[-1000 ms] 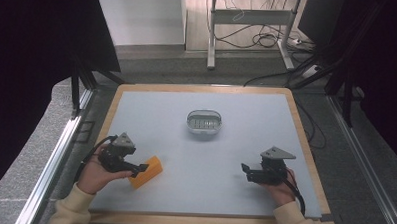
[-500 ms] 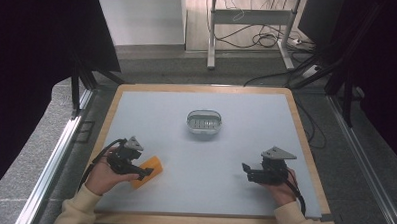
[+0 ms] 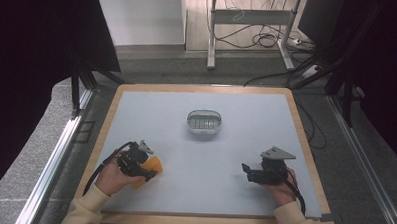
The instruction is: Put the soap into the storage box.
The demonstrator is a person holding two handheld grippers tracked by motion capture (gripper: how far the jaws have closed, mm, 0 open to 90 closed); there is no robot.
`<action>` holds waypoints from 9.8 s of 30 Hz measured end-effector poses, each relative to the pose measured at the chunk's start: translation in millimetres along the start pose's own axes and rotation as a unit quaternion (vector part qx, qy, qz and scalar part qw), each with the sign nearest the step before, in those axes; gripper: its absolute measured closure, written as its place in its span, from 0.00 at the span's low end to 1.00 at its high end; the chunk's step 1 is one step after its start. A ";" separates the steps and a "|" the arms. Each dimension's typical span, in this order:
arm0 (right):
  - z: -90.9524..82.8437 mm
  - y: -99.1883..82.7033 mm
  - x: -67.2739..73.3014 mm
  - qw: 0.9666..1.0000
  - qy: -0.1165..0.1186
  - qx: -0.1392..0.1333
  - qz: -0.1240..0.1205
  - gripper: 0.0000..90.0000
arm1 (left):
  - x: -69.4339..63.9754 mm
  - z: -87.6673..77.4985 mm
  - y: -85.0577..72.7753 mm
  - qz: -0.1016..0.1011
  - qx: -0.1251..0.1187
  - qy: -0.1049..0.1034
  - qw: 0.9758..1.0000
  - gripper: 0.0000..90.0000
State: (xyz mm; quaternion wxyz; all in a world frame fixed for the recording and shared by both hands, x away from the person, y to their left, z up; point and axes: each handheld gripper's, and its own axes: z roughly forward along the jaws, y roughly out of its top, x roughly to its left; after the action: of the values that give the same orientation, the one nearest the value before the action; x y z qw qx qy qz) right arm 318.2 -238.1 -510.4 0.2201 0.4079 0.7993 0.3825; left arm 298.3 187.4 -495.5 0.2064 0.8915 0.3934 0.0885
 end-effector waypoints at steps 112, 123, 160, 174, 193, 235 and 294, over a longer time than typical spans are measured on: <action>1.7 -2.1 1.9 1.000 -0.011 0.011 -0.008 0.14 | 16.4 -36.2 57.8 0.039 -0.048 -0.037 0.997 0.69; 1.4 -2.2 1.3 1.000 -0.011 0.010 -0.007 0.14 | 16.1 -37.1 70.1 0.044 -0.048 -0.036 0.997 0.69; 2.7 -3.0 0.1 1.000 -0.004 0.014 -0.003 0.14 | 28.3 -47.4 118.9 0.067 -0.044 -0.020 0.997 0.69; 3.1 -3.1 -0.1 1.000 -0.004 0.015 -0.004 0.14 | 28.4 -44.4 137.3 0.084 -0.040 -0.020 0.995 0.69; 3.5 -3.2 -0.6 1.000 -0.004 0.015 -0.004 0.14 | 26.2 -42.9 164.0 0.110 -0.042 -0.011 0.993 0.69; 4.8 -2.8 -1.0 1.000 -0.003 0.017 -0.006 0.14 | 24.4 -14.0 216.0 0.194 -0.039 -0.020 0.980 0.69; 4.7 -4.4 -5.6 1.000 -0.004 0.017 0.000 0.14 | 34.3 48.6 262.1 0.274 -0.006 -0.078 0.959 0.69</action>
State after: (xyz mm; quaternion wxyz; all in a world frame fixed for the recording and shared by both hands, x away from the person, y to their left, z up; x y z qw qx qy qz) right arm 322.4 -242.3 -516.4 0.2161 0.4129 0.8050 0.3671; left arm 511.3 39.6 -424.6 0.2100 0.9679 0.1166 0.0743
